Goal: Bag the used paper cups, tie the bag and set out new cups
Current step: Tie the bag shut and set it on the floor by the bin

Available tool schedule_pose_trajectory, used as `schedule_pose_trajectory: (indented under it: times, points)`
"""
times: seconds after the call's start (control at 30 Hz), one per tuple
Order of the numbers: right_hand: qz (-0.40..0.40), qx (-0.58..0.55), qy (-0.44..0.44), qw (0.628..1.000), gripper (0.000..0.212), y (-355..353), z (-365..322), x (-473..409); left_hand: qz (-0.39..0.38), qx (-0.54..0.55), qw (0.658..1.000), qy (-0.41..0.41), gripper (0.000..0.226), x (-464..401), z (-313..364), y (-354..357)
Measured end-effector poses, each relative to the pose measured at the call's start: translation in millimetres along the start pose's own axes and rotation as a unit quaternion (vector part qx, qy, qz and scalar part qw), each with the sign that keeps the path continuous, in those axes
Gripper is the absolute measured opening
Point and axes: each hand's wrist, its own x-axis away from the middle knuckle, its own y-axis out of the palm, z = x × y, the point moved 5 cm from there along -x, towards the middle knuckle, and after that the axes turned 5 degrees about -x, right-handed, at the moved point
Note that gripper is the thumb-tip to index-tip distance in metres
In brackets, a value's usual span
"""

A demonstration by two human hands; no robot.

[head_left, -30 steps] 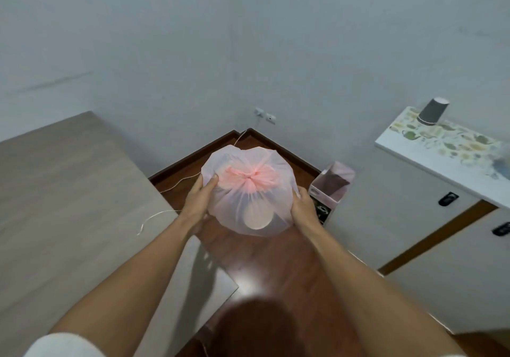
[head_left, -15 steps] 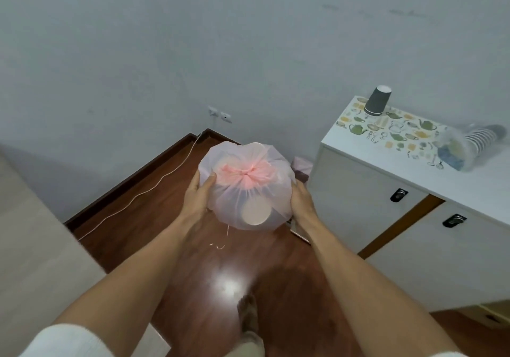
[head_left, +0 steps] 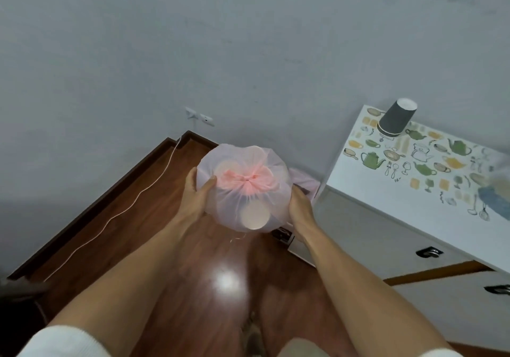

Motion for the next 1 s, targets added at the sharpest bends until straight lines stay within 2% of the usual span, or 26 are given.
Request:
schedule_pose_trajectory:
  times: [0.07, 0.17, 0.33, 0.6, 0.8, 0.9, 1.0]
  points:
    - [0.013, -0.006, 0.005, 1.000, 0.043, 3, -6, -21, 0.004, -0.014, 1.000, -0.003, 0.085, -23, 3, 7]
    - [0.038, -0.043, 0.022, 0.998, 0.047, 10, -11, -66, 0.005, -0.019, 0.998, -0.051, 0.087, -63, 3, 21]
    - [0.091, -0.107, 0.074, 0.987, 0.027, 24, -13, -146, -0.008, -0.006, 0.997, -0.080, 0.051, -123, -4, 44]
    - [0.130, -0.159, 0.132, 0.970, 0.028, 54, 24, -279, -0.019, 0.031, 0.993, -0.114, 0.051, -235, -40, 86]
    - [0.125, -0.200, 0.146, 0.961, 0.042, 87, 80, -355, -0.042, 0.019, 0.992, -0.121, 0.051, -319, -115, 98]
    - [0.154, -0.160, 0.129, 0.967, 0.041, 103, 131, -403, -0.050, -0.027, 0.992, -0.116, 0.062, -369, -177, 104]
    - [0.188, -0.125, 0.109, 0.968, 0.053, 122, 187, -446, -0.058, -0.057, 0.989, -0.125, 0.070, -416, -244, 111]
